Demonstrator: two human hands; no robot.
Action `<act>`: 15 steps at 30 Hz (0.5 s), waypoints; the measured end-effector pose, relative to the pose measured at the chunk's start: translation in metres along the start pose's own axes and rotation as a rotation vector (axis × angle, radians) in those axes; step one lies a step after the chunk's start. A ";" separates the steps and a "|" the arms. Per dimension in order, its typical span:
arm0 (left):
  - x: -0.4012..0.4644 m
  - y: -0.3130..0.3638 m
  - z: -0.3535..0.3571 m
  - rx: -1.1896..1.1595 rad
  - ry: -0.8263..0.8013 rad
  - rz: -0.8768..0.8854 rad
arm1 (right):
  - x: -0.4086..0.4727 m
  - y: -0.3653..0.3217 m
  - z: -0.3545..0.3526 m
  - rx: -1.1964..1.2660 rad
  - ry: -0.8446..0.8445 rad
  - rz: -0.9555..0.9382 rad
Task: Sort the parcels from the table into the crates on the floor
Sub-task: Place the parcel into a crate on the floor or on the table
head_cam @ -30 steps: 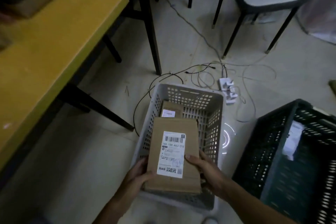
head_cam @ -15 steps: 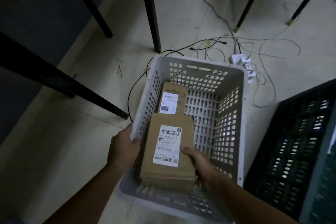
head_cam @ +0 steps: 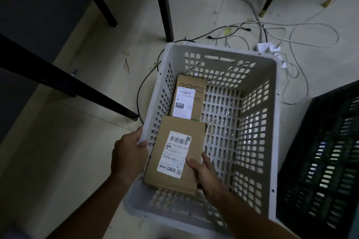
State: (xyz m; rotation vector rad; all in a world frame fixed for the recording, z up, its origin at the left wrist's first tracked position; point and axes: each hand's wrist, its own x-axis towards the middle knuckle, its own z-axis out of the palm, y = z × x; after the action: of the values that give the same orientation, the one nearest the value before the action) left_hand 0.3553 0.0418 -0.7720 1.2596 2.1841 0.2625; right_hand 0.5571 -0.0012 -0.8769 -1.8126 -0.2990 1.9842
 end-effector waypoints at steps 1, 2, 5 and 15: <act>0.000 -0.001 0.000 -0.001 0.001 0.006 | 0.001 0.002 0.002 -0.017 0.002 -0.002; 0.000 -0.001 0.000 -0.006 0.004 0.004 | 0.002 0.003 0.003 -0.035 0.002 -0.004; -0.001 -0.001 0.001 -0.012 0.013 -0.006 | 0.008 0.009 0.003 -0.149 -0.007 -0.018; -0.003 0.002 -0.001 0.009 0.020 0.006 | 0.012 0.012 0.005 -0.385 0.109 -0.075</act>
State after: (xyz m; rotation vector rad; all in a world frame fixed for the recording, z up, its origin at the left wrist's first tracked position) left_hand 0.3572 0.0400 -0.7687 1.2733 2.2012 0.2689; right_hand 0.5497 -0.0052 -0.8922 -2.0951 -0.7455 1.8626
